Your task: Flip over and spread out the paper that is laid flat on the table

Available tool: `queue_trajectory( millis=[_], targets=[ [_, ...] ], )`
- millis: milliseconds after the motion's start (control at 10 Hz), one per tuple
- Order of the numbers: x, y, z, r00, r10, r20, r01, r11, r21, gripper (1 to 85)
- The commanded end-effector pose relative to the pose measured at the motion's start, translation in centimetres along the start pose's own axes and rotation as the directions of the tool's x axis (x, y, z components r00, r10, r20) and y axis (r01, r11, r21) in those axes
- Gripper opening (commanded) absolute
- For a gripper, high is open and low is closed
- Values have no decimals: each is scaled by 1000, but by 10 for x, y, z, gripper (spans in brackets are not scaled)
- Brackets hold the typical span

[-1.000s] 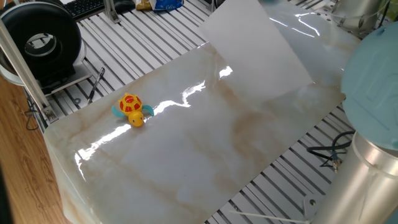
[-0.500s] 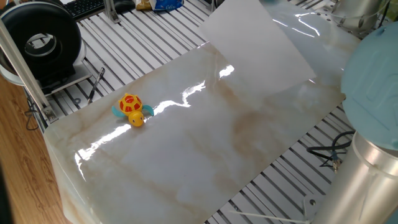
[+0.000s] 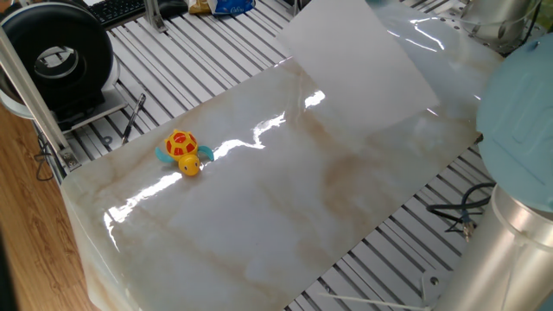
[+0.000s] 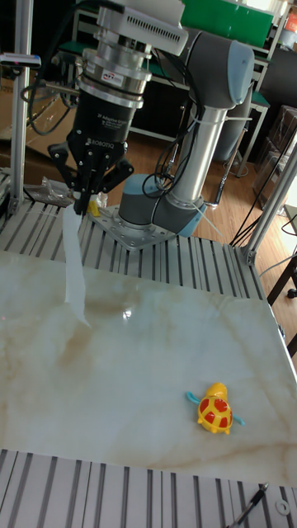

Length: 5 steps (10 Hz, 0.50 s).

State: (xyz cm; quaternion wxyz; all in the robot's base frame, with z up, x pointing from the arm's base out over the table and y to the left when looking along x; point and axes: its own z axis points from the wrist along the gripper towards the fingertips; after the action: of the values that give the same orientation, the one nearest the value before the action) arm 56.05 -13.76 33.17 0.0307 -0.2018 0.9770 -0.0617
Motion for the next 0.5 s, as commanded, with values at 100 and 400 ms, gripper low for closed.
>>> queue_trajectory(
  millis=[100,400],
  targets=[
    [8,-18,1,998,-58,7,58,998,31,10],
    [9,-28,3,998,-68,-1,68,995,70,10]
  ],
)
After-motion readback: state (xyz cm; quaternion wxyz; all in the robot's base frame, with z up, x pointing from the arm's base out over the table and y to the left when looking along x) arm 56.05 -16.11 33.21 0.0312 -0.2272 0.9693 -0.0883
